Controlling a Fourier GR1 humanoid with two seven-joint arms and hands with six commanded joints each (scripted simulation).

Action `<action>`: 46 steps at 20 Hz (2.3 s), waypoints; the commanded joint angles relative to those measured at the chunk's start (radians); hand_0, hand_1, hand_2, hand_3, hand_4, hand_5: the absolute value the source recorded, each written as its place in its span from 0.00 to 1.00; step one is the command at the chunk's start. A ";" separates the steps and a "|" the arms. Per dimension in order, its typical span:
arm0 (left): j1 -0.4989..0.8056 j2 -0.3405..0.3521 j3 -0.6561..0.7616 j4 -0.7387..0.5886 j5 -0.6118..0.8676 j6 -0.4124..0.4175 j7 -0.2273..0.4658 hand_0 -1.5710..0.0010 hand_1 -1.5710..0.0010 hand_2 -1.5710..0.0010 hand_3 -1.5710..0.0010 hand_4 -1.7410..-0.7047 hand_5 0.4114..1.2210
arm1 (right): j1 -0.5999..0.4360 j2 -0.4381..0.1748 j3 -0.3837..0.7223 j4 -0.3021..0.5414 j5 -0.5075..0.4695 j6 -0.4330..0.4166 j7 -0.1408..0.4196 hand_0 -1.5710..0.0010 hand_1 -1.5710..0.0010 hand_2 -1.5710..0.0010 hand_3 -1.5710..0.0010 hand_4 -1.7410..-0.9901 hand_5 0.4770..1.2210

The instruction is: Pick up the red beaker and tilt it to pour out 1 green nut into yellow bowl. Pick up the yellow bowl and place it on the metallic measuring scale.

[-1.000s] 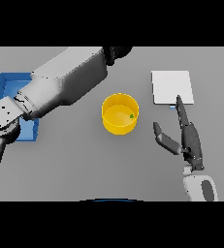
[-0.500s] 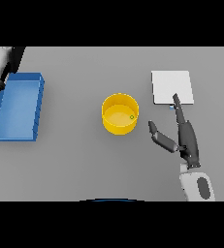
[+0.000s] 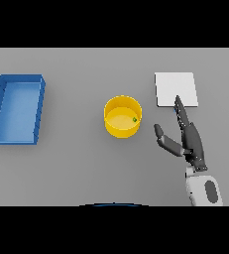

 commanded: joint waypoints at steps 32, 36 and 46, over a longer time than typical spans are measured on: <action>-0.160 -0.251 0.214 1.173 0.074 -0.188 -0.727 0.79 0.82 0.82 0.85 0.96 0.29 | 0.002 -0.022 0.010 0.008 0.033 0.002 -0.013 1.00 1.00 1.00 1.00 0.79 0.28; -0.147 -0.275 0.224 1.172 0.106 -0.128 -0.751 0.91 0.92 0.93 0.94 0.99 0.29 | -0.009 -0.021 0.011 0.013 0.044 -0.006 0.005 1.00 1.00 1.00 1.00 0.76 0.28; -0.152 -0.245 0.256 1.071 0.147 -0.091 -0.754 0.99 0.99 0.99 0.99 0.99 0.33 | -0.139 -0.189 0.125 0.020 0.242 0.123 0.061 1.00 1.00 1.00 1.00 0.73 0.32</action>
